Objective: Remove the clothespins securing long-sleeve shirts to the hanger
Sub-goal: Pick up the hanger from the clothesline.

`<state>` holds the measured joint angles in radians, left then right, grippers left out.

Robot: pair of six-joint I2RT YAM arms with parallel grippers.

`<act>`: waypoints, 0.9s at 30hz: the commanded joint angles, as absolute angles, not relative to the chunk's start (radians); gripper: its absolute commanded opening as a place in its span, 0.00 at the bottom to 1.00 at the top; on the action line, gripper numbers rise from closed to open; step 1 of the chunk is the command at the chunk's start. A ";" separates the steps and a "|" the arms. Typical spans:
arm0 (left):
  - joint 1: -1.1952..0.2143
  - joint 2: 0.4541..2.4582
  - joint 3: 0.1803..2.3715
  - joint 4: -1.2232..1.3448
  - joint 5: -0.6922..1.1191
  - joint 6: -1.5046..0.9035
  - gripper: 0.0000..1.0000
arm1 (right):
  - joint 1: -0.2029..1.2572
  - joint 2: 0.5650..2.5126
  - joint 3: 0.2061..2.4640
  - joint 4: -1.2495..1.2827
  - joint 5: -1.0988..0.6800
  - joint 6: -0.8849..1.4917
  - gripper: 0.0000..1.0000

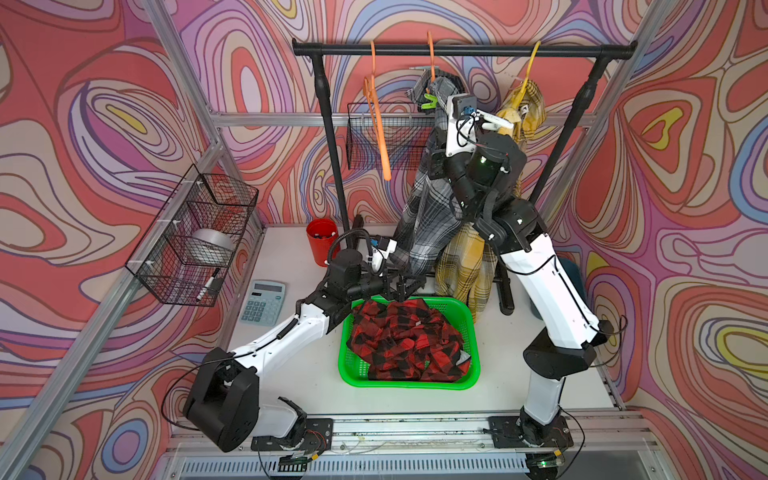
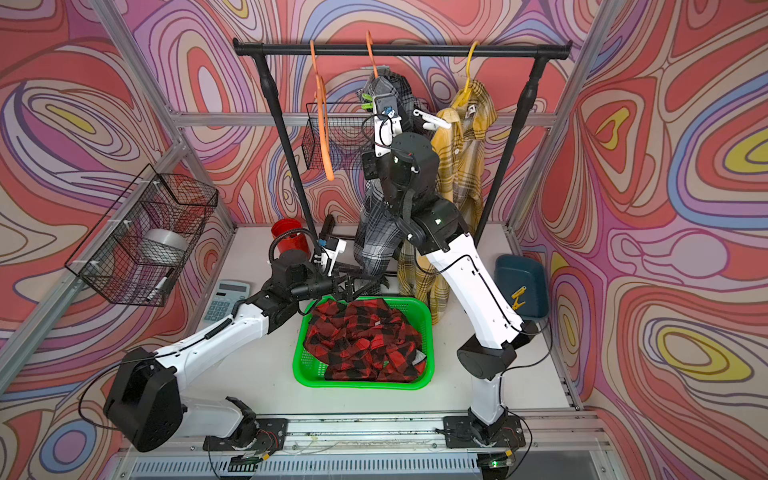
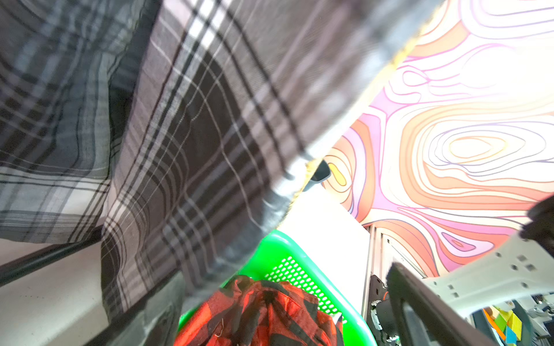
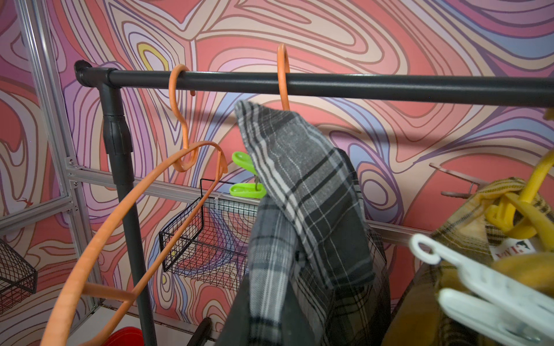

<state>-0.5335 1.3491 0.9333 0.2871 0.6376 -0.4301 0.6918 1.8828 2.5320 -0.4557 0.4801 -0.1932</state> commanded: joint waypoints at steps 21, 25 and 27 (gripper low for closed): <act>-0.352 1.254 0.851 0.460 0.609 -0.551 1.00 | 0.693 1.663 2.309 -0.216 0.236 -0.177 0.00; -0.341 1.270 0.860 0.485 0.607 -0.569 1.00 | 0.693 1.611 2.237 -0.243 0.208 -0.154 0.00; -0.339 1.272 0.860 0.489 0.603 -0.571 1.00 | 0.695 1.580 2.188 -0.258 0.200 -0.138 0.00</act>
